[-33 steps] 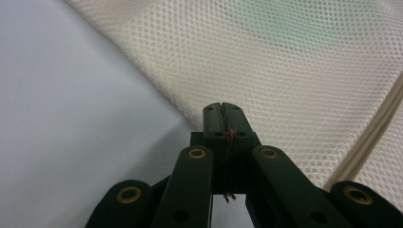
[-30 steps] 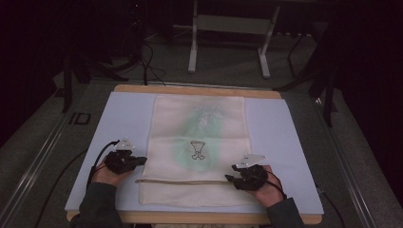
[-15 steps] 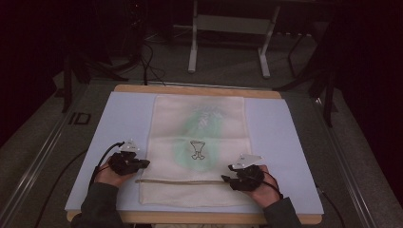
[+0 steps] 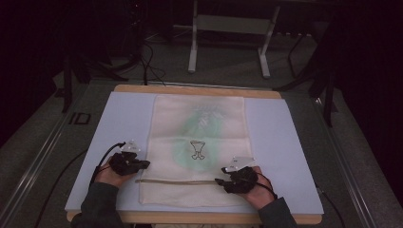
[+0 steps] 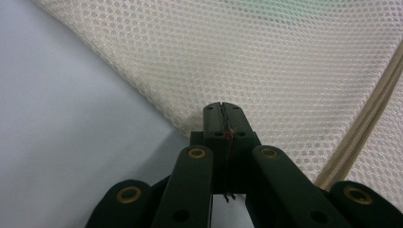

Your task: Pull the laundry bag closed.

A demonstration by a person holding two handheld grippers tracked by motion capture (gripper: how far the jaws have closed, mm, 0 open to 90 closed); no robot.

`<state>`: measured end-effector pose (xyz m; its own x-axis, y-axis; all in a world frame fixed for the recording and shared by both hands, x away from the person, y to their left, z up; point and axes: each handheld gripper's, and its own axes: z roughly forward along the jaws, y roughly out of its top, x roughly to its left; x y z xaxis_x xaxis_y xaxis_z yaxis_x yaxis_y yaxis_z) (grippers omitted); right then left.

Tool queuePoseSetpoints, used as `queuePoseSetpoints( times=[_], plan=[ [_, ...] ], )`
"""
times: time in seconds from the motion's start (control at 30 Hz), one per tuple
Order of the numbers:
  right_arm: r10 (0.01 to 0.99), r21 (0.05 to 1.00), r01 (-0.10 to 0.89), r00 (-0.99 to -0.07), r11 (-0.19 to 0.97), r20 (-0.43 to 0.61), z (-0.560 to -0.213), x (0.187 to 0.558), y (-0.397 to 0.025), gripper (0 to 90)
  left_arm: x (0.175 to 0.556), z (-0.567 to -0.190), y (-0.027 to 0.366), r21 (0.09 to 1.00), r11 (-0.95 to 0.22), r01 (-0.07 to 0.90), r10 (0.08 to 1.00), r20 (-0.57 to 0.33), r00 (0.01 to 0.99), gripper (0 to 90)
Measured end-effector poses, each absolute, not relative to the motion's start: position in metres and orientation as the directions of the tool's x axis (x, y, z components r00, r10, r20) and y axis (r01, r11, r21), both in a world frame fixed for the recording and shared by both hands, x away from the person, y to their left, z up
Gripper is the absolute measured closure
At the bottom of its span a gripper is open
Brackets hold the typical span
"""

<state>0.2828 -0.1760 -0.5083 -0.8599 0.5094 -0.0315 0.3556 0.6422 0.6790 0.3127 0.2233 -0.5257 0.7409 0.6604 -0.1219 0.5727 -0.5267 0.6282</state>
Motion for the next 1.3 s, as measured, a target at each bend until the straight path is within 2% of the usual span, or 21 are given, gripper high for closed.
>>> queuePoseSetpoints(
  times=[0.2,0.53,1.3],
  plan=[
    [0.485,0.683,0.334,-0.874,0.649,-0.033,-0.507,0.282,-0.167,52.1,0.312,-0.524,0.220,0.618,-0.548,0.564,0.659,-0.096,0.746,89.8],
    [0.414,0.692,0.281,-0.910,0.665,-0.029,-0.503,0.282,-0.149,58.4,0.314,-0.524,0.221,0.613,-0.541,0.576,0.659,-0.117,0.743,89.8],
    [0.310,0.694,0.192,-0.949,0.694,-0.048,-0.499,0.287,-0.100,66.4,0.317,-0.527,0.226,0.621,-0.519,0.587,0.646,-0.165,0.745,89.8]
  ],
)
